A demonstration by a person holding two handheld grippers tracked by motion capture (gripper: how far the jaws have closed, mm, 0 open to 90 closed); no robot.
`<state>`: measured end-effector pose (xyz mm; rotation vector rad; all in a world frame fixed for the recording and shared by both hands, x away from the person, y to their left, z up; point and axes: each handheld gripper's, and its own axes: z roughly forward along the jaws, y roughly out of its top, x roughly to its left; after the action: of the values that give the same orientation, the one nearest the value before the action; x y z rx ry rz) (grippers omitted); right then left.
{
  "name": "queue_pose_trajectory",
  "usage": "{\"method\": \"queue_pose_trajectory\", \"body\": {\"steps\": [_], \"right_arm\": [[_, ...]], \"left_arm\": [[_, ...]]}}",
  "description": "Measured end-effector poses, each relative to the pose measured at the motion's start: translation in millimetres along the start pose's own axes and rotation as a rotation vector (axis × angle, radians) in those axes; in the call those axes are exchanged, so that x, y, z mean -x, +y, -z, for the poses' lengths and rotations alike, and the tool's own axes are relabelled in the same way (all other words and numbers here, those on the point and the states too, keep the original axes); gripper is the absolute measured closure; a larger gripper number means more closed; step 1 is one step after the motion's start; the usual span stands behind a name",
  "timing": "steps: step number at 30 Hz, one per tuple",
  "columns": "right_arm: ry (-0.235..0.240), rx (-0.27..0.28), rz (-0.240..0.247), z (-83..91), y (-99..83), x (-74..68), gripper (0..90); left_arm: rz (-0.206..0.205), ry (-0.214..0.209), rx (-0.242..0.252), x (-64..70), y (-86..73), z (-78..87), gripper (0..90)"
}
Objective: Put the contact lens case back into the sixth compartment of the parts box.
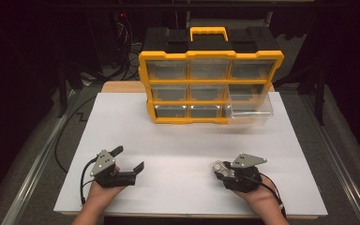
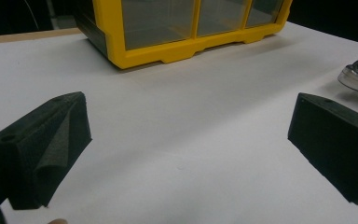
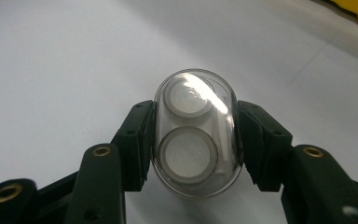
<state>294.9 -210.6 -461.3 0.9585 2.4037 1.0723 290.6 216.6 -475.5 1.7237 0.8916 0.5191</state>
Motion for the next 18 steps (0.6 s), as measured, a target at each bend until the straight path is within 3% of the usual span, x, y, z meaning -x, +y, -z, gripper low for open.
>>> {"method": "queue_pose_trajectory", "body": {"steps": [18], "right_arm": [[-0.060,-0.005,-0.025,27.2,-19.7,23.1,49.9]], "left_arm": [[-0.001,-0.002,0.002,-1.1,0.4,2.0,0.4]]}}
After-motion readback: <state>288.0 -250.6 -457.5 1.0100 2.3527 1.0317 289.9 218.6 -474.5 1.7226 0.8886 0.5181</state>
